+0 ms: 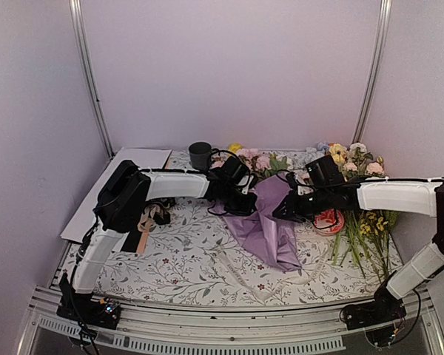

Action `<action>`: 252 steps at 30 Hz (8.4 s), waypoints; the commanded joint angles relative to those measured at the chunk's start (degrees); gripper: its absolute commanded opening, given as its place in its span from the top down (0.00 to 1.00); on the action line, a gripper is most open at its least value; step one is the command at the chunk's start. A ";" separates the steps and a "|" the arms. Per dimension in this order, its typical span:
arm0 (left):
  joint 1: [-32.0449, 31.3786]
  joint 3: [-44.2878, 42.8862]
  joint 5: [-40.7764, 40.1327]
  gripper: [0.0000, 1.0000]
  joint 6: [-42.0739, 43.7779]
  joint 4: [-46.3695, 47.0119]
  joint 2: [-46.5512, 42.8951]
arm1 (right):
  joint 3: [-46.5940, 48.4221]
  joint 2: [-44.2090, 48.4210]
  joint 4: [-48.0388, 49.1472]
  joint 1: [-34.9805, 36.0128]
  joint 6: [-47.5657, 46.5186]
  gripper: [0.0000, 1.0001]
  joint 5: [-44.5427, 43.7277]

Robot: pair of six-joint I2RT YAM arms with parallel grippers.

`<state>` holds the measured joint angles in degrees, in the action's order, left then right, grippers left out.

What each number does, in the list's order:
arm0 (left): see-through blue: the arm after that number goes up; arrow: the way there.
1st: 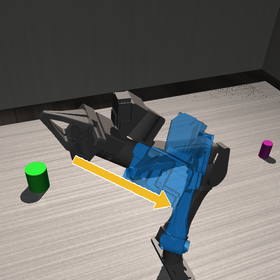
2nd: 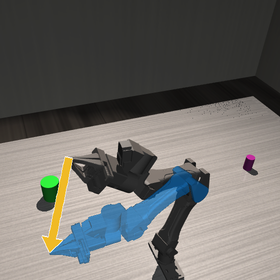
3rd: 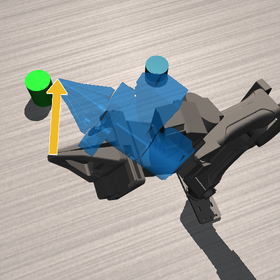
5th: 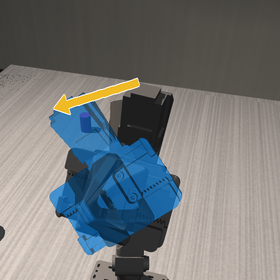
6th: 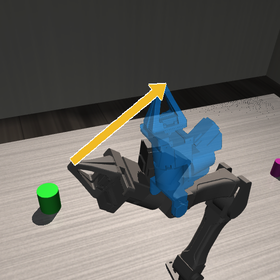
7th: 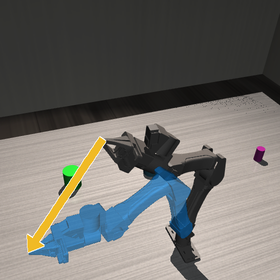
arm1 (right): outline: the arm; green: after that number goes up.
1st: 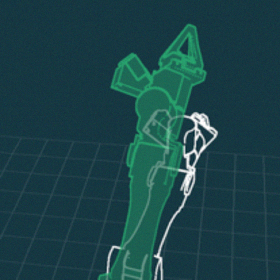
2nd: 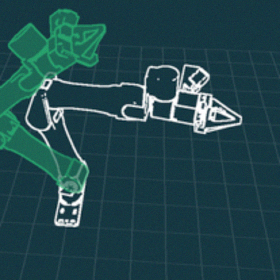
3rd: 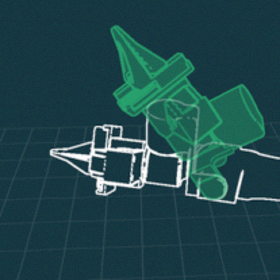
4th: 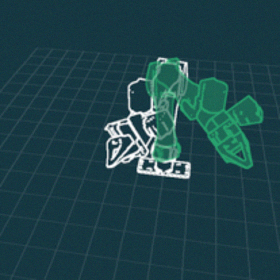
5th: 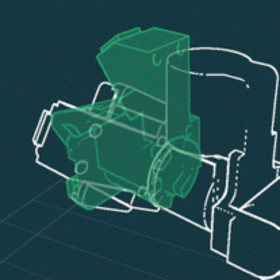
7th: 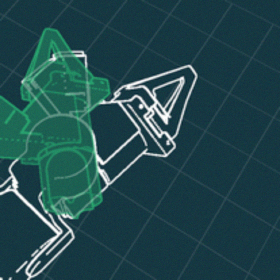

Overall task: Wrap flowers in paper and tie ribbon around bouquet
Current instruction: Fold the 2/3-folded wrapping paper at the center of the board, then pass from the left arm to the right, then pass from the right arm to the left, then pass from the left arm to the right, then pick up the left side of the ribbon at the center of the board.

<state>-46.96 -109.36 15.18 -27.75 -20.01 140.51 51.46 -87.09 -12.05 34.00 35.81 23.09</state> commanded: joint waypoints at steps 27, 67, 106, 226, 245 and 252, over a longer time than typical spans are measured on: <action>1.24 0.78 -3.36 1.00 3.10 -2.41 0.37 | 4.08 -2.19 -15.78 2.88 -13.90 1.00 2.16; -2.80 -11.74 -15.53 0.01 5.84 -8.61 -1.72 | -25.21 -2.60 18.76 0.61 10.95 1.00 3.74; 8.23 -13.42 10.51 0.68 49.86 -5.29 -1.71 | -25.85 -5.49 20.36 1.89 11.48 1.00 6.47; 8.06 30.46 -15.14 0.48 1.28 10.34 -17.19 | -0.01 -12.37 -1.10 -3.40 -0.52 1.00 2.78; 8.02 41.08 -19.10 1.00 4.30 10.44 -25.74 | -0.63 -8.78 -1.40 -3.33 0.42 1.00 5.38; 7.76 48.98 -15.82 1.00 4.50 15.01 -36.59 | -0.40 -10.13 -1.20 -3.24 0.20 1.00 6.78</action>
<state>-39.24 -63.61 -2.04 -23.59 -8.21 109.71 51.29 -98.02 -14.11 30.68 36.64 27.79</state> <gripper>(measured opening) 0.005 0.036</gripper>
